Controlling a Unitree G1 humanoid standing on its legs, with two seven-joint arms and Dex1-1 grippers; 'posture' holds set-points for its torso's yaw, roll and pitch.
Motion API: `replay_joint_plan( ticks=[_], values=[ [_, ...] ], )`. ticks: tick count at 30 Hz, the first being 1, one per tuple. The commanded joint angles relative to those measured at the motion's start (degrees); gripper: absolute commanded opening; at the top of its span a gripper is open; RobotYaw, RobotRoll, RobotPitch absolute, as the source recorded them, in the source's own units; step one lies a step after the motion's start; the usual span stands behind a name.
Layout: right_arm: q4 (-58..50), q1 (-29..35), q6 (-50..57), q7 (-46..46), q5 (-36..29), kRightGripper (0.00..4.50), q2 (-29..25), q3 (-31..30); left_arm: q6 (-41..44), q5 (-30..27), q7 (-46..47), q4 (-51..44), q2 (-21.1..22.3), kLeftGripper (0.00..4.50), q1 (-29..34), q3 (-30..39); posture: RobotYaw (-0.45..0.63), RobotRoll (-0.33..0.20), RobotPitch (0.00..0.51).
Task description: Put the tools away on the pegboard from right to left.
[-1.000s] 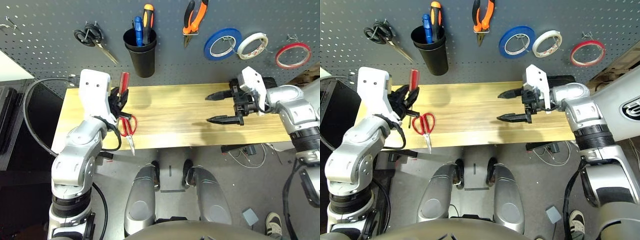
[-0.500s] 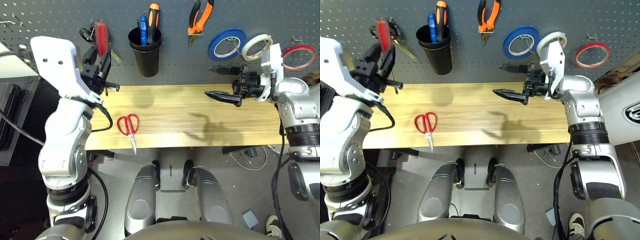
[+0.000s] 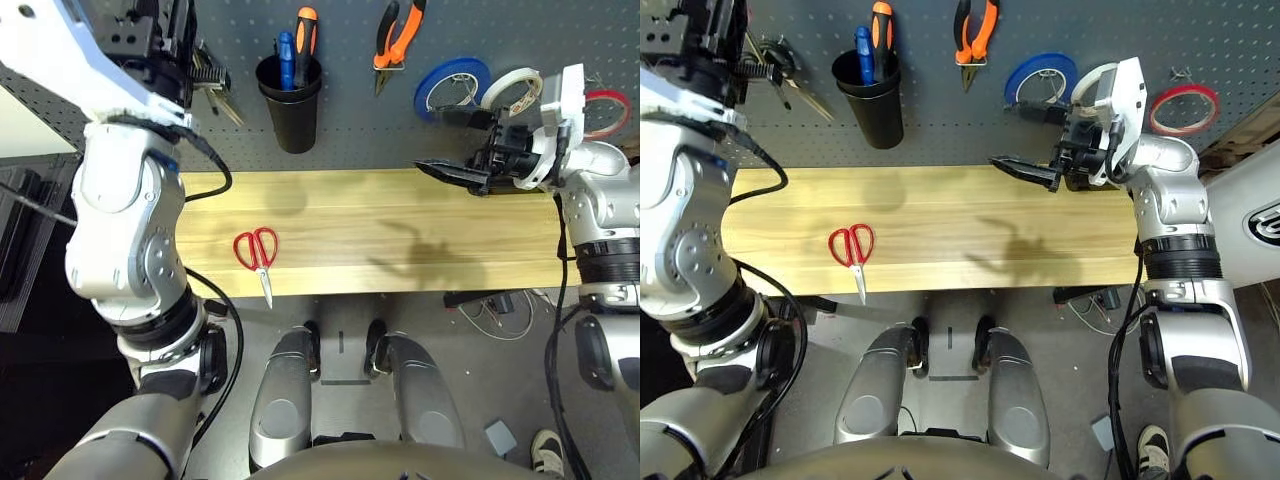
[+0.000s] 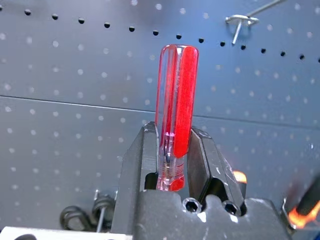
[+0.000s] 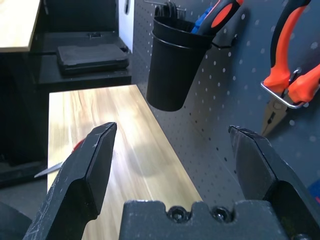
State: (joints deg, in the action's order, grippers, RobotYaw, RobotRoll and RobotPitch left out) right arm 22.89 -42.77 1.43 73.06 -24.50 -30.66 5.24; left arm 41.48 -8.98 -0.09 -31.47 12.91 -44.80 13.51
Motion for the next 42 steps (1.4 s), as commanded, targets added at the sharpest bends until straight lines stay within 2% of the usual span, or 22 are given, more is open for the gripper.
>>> replay_joint_plan(
  ticks=[1, 12, 21, 25, 35, 42],
  values=[
    [0.84, -0.88, -1.14, -0.19, 0.09, 4.50, 0.10, 0.35, -6.20, -0.26, 0.24, 5.48, -1.54, 0.85, -1.82, -0.62, 0.06, 0.000, 0.208],
    [1.29, -2.49, -1.61, -0.92, 0.16, 4.50, 0.41, 0.22, -19.14, -1.10, -0.02, 20.92, -3.62, 0.85, -8.20, -0.87, 0.03, 0.000, 0.188],
    [1.11, -2.08, -1.71, -1.07, 0.35, 4.50, 0.70, 0.01, -24.61, -0.28, 2.43, 24.90, -3.93, 0.85, -11.90, -0.75, 0.02, 0.000, 0.186],
    [1.51, -1.97, -1.72, -0.77, 0.47, 4.50, 0.58, -0.04, -23.86, -2.78, 3.37, 24.84, -4.78, 0.85, -13.76, 0.48, 0.02, 0.000, 0.188],
    [2.08, -2.18, -1.77, -0.51, 0.61, 4.50, 0.48, 0.04, -23.59, -3.41, 1.19, 24.96, -7.06, 0.85, -8.73, -3.60, 0.02, 0.000, 0.188],
    [1.82, -1.94, -1.60, -0.77, 0.45, 4.50, 0.37, 0.29, -29.08, 0.84, -2.00, 30.32, -5.81, 0.85, -3.62, -7.70, 0.01, 0.000, 0.189]
  ],
)
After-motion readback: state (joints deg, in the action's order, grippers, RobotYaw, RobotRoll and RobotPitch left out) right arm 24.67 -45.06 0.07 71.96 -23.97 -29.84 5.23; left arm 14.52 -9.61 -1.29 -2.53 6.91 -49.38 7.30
